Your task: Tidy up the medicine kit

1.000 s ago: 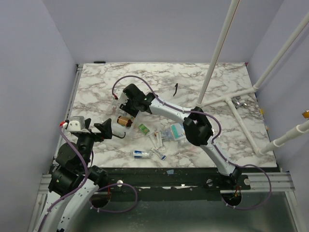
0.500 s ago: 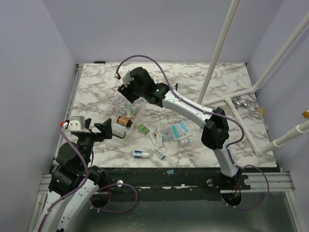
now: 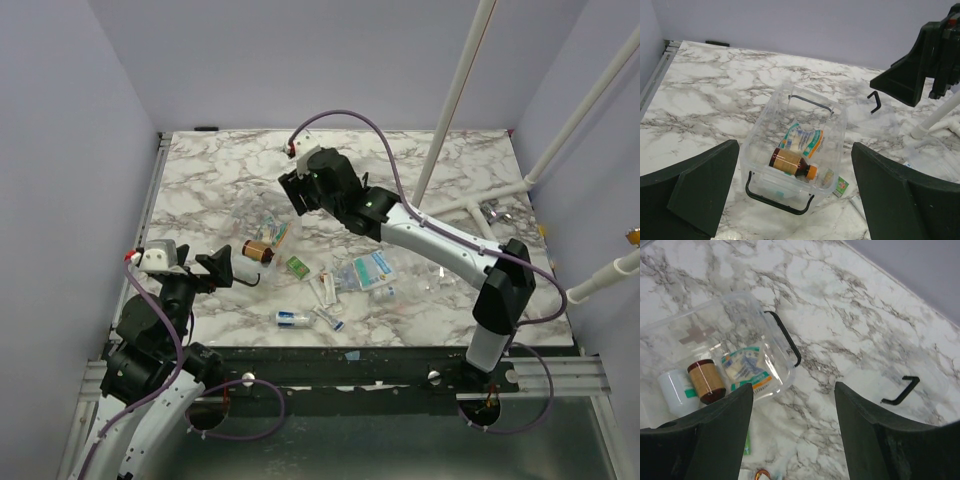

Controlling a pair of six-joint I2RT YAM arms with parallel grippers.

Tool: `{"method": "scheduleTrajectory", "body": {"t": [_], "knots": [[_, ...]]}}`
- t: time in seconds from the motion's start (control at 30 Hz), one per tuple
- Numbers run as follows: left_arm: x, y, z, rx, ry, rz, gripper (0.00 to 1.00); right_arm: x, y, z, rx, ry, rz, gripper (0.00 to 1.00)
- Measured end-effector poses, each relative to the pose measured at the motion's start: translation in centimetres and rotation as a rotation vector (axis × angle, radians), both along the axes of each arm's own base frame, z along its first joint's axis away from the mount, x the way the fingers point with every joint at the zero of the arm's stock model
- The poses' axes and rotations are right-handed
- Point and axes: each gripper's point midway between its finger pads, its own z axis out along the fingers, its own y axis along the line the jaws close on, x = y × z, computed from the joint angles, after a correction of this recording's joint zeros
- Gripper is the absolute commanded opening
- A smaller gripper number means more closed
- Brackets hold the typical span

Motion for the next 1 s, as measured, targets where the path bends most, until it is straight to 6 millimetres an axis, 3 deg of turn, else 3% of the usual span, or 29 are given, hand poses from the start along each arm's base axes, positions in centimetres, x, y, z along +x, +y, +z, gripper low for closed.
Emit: {"method": "scheduleTrajectory", "body": {"t": [0.37, 0.6, 0.77, 1.0], "knots": [[0.3, -0.1, -0.3, 0.008, 0.015, 0.000, 0.98, -3.3, -6.1, -4.9, 0.002, 0.132, -0.171, 0.71], [0.4, -0.2, -0.4, 0.011, 0.021, 0.000, 0.98, -6.0, -9.3, -10.3, -0.021, 0.260, -0.257, 0.73], [0.5, -0.3, -0.6, 0.015, 0.028, 0.000, 0.98, -7.7, -11.1, -14.3, -0.046, 0.353, -0.317, 0.73], [0.5, -0.3, -0.6, 0.016, 0.030, -0.001, 0.98, -9.1, -12.6, -17.6, -0.048, 0.441, -0.398, 0.73]]}}
